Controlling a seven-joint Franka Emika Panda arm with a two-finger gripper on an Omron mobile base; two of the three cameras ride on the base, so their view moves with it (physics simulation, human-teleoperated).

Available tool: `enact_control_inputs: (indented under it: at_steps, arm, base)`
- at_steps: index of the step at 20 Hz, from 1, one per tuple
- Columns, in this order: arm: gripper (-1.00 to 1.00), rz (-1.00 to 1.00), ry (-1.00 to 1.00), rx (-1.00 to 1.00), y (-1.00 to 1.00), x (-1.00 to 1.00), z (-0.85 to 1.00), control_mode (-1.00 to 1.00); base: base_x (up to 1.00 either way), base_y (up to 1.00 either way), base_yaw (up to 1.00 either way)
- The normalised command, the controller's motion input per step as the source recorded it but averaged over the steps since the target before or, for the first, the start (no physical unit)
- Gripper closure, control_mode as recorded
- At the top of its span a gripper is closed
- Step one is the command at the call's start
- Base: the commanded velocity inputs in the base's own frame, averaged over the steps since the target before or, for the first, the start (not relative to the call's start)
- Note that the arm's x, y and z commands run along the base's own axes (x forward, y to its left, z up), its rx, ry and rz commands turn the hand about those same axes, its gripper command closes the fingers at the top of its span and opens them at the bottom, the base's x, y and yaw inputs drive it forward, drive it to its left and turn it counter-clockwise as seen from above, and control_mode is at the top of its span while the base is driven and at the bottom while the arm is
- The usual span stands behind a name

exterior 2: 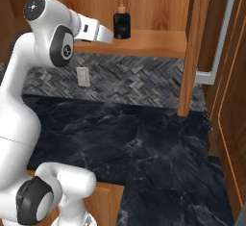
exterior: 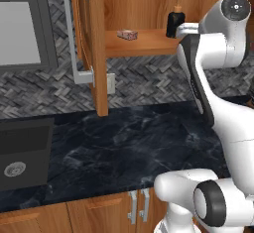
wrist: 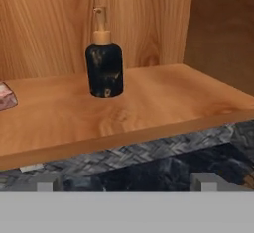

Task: Locate and retrieve the bar soap and soap dispenser from the cabinet. Place them next to the sink.

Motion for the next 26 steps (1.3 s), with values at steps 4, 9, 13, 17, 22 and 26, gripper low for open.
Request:
enact_control_inputs:
  at_steps: [4, 9, 13, 17, 22, 26]
  arm:
    - [-1.0, 0.1, 0.0, 0.0, -0.14, 0.59, 0.0, -1.0]
    - [-1.0, 0.12, 0.02, -0.01, -0.08, 0.65, 0.0, -1.0]
    - [-1.0, 0.1, 0.0, -0.01, -0.08, 0.55, -0.01, -1.0]
    - [-1.0, 0.02, 0.0, -0.03, -0.06, 0.43, -0.01, -1.0]
    - [-1.0, 0.01, -0.02, 0.0, -0.04, 0.46, -0.04, -1.0]
    - [-1.0, 0.0, -0.01, -0.01, -0.01, 0.42, -0.02, -1.0]
  base:
    - [0.0, 0.0, 0.0]
    - [0.0, 0.0, 0.0]
    - [0.0, 0.0, 0.0]
    - [0.0, 0.0, 0.0]
    - [0.0, 0.0, 0.0]
    - [0.0, 0.0, 0.0]
